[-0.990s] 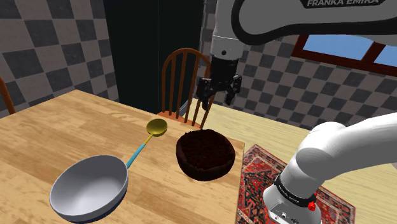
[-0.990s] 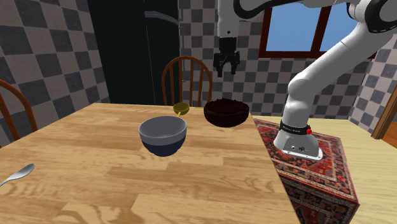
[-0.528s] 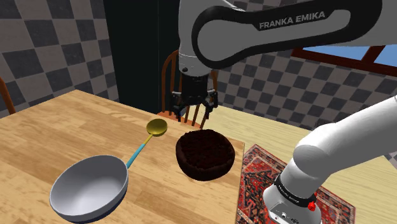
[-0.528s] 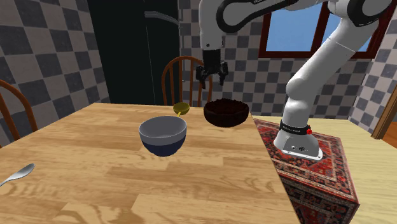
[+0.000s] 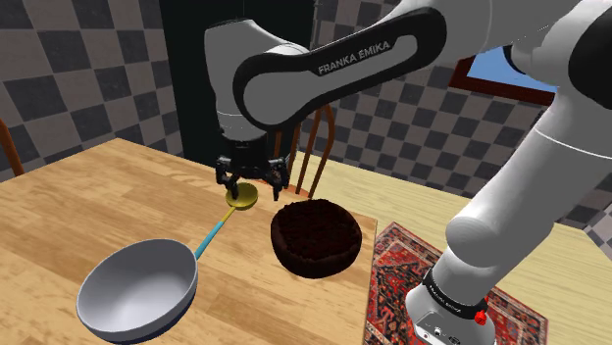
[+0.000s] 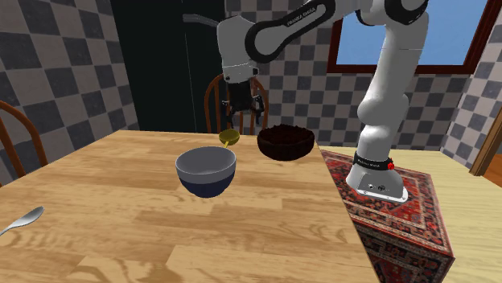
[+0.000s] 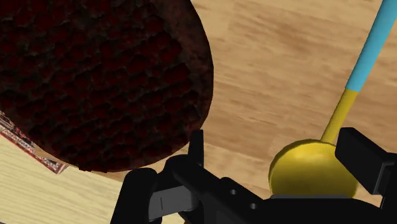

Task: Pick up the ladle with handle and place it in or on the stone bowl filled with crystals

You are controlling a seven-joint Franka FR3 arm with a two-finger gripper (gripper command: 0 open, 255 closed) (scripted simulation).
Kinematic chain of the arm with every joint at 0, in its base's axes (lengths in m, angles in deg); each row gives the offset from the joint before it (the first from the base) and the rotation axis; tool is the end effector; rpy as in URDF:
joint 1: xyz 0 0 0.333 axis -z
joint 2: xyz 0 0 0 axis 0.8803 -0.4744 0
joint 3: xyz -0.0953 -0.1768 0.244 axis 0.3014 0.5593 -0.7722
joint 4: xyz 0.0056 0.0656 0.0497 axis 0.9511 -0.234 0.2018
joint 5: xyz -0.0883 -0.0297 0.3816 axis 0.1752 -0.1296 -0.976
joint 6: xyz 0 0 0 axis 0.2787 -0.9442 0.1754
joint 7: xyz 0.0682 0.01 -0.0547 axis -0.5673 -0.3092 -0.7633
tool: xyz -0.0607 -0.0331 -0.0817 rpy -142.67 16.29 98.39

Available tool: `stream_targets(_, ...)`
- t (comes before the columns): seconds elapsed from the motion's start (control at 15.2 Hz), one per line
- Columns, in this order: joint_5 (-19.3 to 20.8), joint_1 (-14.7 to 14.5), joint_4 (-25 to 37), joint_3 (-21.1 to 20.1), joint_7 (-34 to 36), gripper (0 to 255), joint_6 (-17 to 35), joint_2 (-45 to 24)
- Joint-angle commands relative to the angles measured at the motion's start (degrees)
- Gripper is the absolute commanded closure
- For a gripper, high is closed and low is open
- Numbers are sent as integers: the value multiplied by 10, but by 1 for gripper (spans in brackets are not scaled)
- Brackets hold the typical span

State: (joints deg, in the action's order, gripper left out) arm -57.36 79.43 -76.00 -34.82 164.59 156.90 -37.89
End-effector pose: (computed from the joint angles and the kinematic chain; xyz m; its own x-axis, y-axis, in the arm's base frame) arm 0.4294 0.3079 0.4261 0.6626 -0.7484 0.0277 -0.7442 -0.6538 0.1367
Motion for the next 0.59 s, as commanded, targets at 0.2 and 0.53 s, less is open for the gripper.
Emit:
stream_targets(0.2, 157, -59, 112, 15, 215, 0, -22, -194)
stream_targets(0.53, 200, -104, 158, 54, 279, 0, -26, -262)
